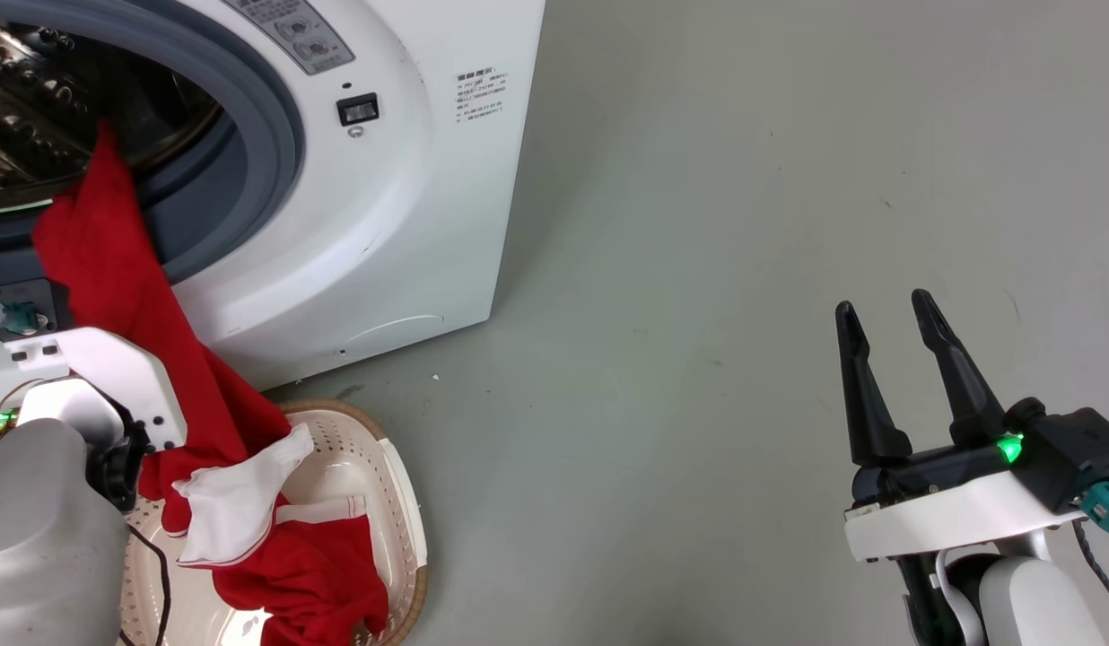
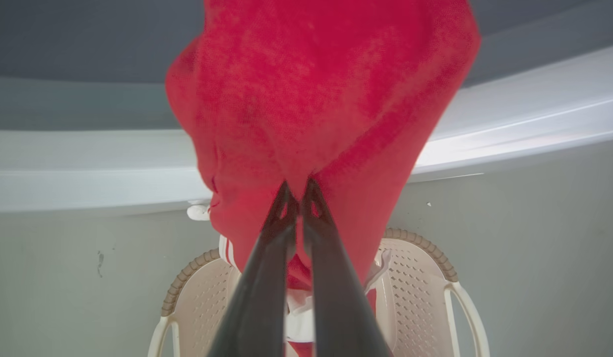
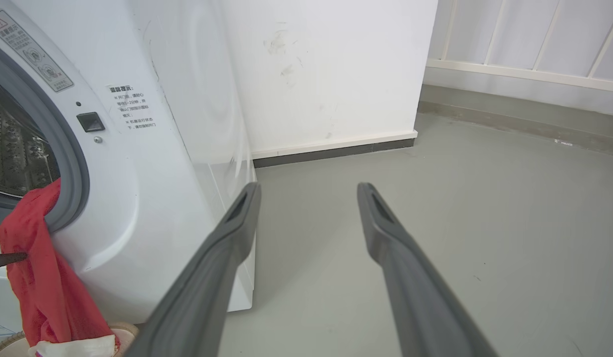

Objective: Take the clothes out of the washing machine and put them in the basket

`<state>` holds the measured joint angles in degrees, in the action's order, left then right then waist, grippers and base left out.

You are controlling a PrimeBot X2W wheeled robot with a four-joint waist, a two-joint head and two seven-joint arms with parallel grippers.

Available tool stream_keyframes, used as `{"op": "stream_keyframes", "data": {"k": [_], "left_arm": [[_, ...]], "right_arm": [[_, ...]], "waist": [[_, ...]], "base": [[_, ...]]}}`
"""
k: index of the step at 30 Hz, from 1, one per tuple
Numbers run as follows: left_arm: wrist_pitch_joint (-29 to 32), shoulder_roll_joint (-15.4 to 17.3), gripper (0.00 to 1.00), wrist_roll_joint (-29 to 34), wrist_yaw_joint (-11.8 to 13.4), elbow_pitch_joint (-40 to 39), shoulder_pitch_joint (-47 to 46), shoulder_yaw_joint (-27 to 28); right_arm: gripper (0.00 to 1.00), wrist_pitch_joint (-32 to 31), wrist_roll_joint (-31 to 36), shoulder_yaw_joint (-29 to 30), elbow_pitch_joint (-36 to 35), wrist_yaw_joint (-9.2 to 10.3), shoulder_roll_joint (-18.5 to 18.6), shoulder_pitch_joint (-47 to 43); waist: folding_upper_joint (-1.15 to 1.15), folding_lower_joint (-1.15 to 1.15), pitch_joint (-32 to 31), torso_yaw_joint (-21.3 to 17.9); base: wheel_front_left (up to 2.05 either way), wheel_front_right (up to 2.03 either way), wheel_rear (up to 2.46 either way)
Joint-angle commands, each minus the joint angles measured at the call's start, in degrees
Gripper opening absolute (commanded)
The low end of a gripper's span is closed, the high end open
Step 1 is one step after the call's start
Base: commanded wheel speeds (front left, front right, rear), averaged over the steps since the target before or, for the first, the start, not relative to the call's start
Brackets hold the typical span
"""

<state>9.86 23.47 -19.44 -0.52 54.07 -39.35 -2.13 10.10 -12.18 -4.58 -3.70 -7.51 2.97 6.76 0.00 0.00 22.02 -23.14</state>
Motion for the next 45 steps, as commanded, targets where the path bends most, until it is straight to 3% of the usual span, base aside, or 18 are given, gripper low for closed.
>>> {"op": "stream_keyframes", "data": {"k": [1, 13, 21, 34, 45], "left_arm": [[-0.9, -0.3, 0.0, -0.3, 0.0, 0.3, -0.4, -0.1], [-12.6, -2.7, 0.0, -0.8, 0.9, -1.5, 6.7, -0.1], [-21.4, -6.4, 0.0, -1.7, 2.1, -7.8, 15.4, 0.1], [-19.9, -11.4, 0.0, -2.3, 5.5, -21.1, 30.3, -2.1], [-18.2, -14.5, 0.0, -3.9, 7.5, -21.8, 34.5, -2.8]], "right_arm": [[1.0, -0.1, 0.1, 0.2, 0.1, 0.04, -0.1, -0.2], [1.0, -1.9, 1.9, 1.1, -1.3, 0.04, -0.1, -2.9], [1.0, -4.9, 3.6, 1.6, -4.0, 0.04, -0.1, -6.5], [1.0, -7.0, 4.2, 2.4, -7.3, 0.04, -0.1, -9.2], [1.0, -6.9, 4.4, 2.3, -9.1, 0.04, 0.0, -6.0]], "waist": [[0.0, 0.0, -0.4, 0.1], [0.0, 0.0, -7.1, 3.0], [0.0, 0.0, -13.8, 7.3], [0.0, 0.0, -16.5, 11.9], [0.0, 0.0, -9.2, 11.6]], "base": [[0.0, 0.0, 0.0], [0.0, 0.0, 0.0], [0.0, 0.0, 0.0], [0.0, 0.0, 0.0], [0.0, 0.0, 0.0]]}}
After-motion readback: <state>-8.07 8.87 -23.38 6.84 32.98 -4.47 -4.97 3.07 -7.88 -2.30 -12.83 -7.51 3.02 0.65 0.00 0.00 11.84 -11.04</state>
